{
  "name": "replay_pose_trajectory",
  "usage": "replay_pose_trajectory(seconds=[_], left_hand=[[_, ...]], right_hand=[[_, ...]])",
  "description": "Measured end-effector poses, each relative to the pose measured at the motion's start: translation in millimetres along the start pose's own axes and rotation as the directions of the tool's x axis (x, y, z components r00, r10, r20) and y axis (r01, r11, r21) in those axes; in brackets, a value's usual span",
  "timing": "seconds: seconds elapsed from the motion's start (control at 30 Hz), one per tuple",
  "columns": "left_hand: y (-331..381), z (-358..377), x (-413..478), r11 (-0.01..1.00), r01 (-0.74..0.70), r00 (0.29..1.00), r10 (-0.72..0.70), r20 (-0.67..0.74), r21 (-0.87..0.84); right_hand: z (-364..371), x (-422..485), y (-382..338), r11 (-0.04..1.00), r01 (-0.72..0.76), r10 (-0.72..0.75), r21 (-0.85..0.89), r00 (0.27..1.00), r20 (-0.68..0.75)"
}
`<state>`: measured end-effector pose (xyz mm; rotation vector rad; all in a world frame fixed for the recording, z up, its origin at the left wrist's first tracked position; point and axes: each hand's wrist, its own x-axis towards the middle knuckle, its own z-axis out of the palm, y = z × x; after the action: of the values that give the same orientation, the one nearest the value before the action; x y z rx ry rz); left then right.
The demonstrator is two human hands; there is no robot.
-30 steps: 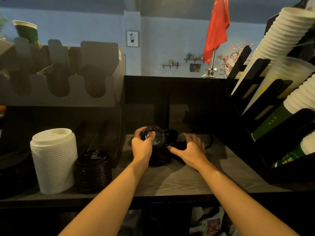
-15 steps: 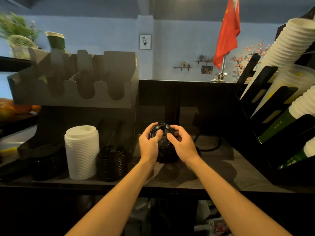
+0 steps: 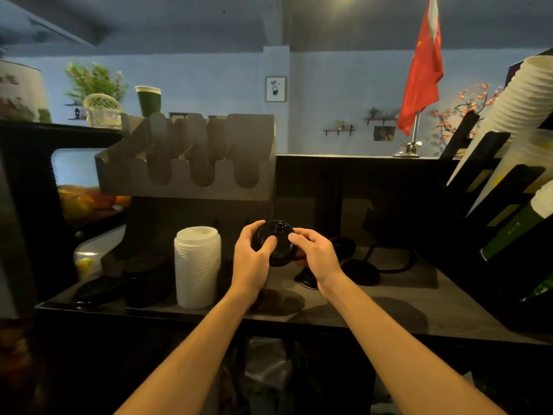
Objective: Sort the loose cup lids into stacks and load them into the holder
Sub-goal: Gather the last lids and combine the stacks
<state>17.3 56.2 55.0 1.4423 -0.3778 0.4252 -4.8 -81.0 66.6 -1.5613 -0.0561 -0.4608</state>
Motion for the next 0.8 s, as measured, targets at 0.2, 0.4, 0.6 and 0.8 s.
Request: replay_pose_trajectory(seconds=[0.2, 0.4, 0.6, 0.8], left_hand=[[8, -42, -8, 0.975, -0.083, 0.996, 0.084, 0.008, 0.206], [-5, -68, -22, 0.813, -0.272, 0.951, 0.308, 0.016, 0.514], [-17, -82, -31, 0.647, -0.374, 0.919, 0.356, 0.171, 0.665], [-28, -83, -32, 0.524, -0.432, 0.889, 0.385, 0.248, 0.734]], right_hand=[[34, -7, -3, 0.999, 0.005, -0.004, -0.052, 1.000, 0.026], [58, -9, 2, 0.987, -0.006, 0.001, -0.163, 0.999, -0.034], [69, -8, 20, 0.867, 0.001, -0.078, -0.498, 0.988, -0.135], [73, -1, 27, 0.761, -0.061, -0.011, -0.646, 0.994, -0.107]])
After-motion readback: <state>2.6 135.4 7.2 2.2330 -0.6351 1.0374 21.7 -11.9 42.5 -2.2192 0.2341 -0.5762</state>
